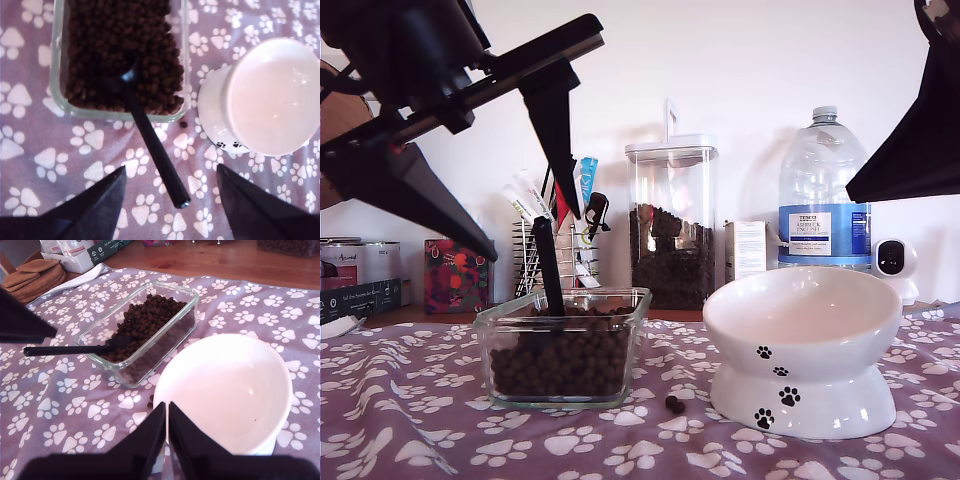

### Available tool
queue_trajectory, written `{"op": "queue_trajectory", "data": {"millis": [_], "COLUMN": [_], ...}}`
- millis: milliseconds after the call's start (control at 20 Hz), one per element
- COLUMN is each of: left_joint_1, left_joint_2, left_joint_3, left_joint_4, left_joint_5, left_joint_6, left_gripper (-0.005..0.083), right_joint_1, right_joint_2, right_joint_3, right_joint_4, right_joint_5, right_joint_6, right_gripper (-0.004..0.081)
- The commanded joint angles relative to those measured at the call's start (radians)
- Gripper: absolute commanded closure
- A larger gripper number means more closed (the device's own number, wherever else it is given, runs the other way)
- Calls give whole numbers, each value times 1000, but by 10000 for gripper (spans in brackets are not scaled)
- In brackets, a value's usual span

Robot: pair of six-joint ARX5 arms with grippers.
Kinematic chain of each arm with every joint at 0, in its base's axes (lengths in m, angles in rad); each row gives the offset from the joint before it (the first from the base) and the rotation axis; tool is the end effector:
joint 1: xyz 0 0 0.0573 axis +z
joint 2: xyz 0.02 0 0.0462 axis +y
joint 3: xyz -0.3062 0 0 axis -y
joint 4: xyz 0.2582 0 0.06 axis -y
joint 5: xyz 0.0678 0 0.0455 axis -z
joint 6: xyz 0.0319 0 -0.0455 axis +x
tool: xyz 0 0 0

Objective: Measure one spoon of cat food and pour it into the food bowl

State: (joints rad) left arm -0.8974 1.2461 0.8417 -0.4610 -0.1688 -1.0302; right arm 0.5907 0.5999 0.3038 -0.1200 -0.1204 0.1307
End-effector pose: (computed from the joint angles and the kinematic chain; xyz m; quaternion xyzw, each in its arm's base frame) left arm 0.1586 -0.1902 0.2717 -0.2324 0.4736 -0.1036 0.8432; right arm 0.0998 0.0715 0.2182 0.0119 0.2227 0.3268 0.9184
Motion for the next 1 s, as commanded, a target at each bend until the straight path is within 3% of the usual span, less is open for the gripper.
{"op": "queue_trajectory", "data": {"millis": [0,250,950], "left_joint_1": [-29,-68,-74], "left_joint_2": [18,79,136], "left_joint_3": [10,10,10], "left_joint_4": [45,52,63], "left_joint_5": [-34,-59,-107], "left_joint_6": [-22,-70,-122], "left_gripper": [259,278,331], "right_joint_1": [5,5,5], "right_joint_2": [6,6,6], "right_joint_3": [-6,-6,-6], "right_joint_4": [12,19,32], "right_joint_5": [0,0,0], "right_joint_6": [4,4,5], "right_gripper": [765,765,765]}}
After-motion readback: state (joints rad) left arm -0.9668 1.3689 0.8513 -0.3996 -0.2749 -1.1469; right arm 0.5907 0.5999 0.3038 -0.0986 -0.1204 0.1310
